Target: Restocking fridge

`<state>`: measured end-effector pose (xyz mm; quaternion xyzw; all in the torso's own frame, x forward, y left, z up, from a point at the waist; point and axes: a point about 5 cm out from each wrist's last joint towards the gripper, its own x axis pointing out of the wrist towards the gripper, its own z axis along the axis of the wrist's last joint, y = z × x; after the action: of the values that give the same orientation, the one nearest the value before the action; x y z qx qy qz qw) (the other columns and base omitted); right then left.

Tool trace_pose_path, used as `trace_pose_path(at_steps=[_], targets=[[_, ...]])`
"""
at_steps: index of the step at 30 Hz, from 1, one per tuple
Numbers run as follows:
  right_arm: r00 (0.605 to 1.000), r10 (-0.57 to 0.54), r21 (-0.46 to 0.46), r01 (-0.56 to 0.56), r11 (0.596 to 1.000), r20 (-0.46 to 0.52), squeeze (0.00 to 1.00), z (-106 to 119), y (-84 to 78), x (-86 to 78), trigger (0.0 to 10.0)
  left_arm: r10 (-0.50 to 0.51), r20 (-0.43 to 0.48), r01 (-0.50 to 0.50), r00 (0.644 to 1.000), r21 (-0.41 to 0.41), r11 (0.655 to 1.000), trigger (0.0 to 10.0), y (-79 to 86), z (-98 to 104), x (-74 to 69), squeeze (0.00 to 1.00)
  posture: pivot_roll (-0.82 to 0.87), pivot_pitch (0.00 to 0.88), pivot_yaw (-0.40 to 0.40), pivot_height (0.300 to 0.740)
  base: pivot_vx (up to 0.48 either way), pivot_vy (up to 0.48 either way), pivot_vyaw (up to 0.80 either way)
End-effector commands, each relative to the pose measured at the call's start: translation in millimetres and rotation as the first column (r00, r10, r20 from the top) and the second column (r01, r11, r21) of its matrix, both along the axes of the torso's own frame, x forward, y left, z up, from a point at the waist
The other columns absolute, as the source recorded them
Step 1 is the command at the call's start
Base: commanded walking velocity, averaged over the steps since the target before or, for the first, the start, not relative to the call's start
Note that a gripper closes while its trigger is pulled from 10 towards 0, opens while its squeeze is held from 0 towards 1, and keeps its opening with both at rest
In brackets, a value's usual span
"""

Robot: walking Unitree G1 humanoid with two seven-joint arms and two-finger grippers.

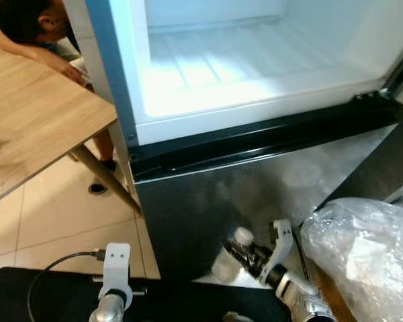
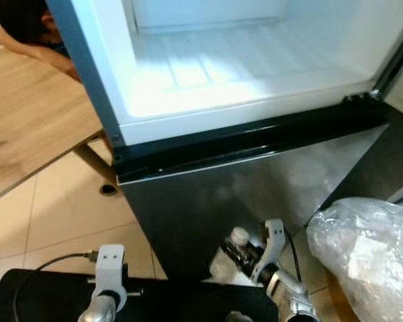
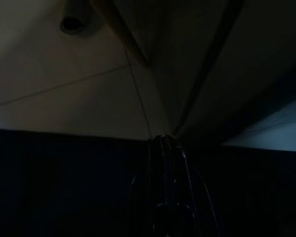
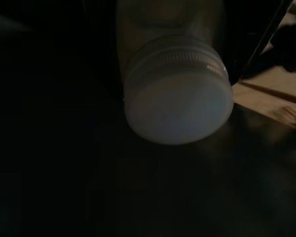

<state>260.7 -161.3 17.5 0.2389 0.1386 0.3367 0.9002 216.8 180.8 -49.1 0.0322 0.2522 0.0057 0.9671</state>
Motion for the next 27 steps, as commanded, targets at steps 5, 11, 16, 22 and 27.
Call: trace_pose_path(at_steps=[5, 11, 16, 22, 27], targets=[[0.935, 0.319, 0.109, -0.337, 0.935, 0.153, 0.0, 60, 1.7, -6.4, 10.0, -0.076, 0.092, 0.074, 0.993, 0.031, 0.997, 10.0, 11.3, 8, -3.1, 0.0, -0.14, 0.128, 0.004, 0.74, 0.0, 0.0, 0.0], [0.845, 0.493, 0.116, -0.521, 0.846, 0.206, 0.0, 88, 6.4, -16.8, 10.0, -0.132, 0.207, 0.127, 0.969, 0.036, 0.991, 10.0, 14.5, 20, -6.6, 0.0, -0.14, 0.135, -0.007, 0.74, 0.0, 0.0, 0.0], [0.779, 0.557, 0.181, -0.615, 0.767, 0.288, 0.0, 126, 13.9, -28.0, 10.0, -0.266, 0.362, 0.259, 0.894, 0.069, 0.963, 10.0, 4.1, 41, -11.9, 0.0, -0.13, 0.146, -0.01, 0.74, 0.0, 0.0, 0.0], [0.739, 0.507, 0.218, -0.638, 0.739, 0.444, 0.0, 177, 20.0, -19.5, 10.0, -0.385, 0.535, 0.377, 0.752, 0.131, 0.917, 10.0, -9.8, 83, -5.2, 0.0, -0.13, 0.151, -0.007, 0.74, 0.0, 0.0, 0.0], [0.711, 0.463, 0.226, -0.644, 0.731, 0.529, 0.0, 203, 21.5, -13.1, 10.0, -0.396, 0.619, 0.391, 0.678, 0.153, 0.908, 10.0, -14.1, 108, 1.5, 0.0, -0.12, 0.15, -0.012, 0.74, 0.0, 0.0, 0.0]])
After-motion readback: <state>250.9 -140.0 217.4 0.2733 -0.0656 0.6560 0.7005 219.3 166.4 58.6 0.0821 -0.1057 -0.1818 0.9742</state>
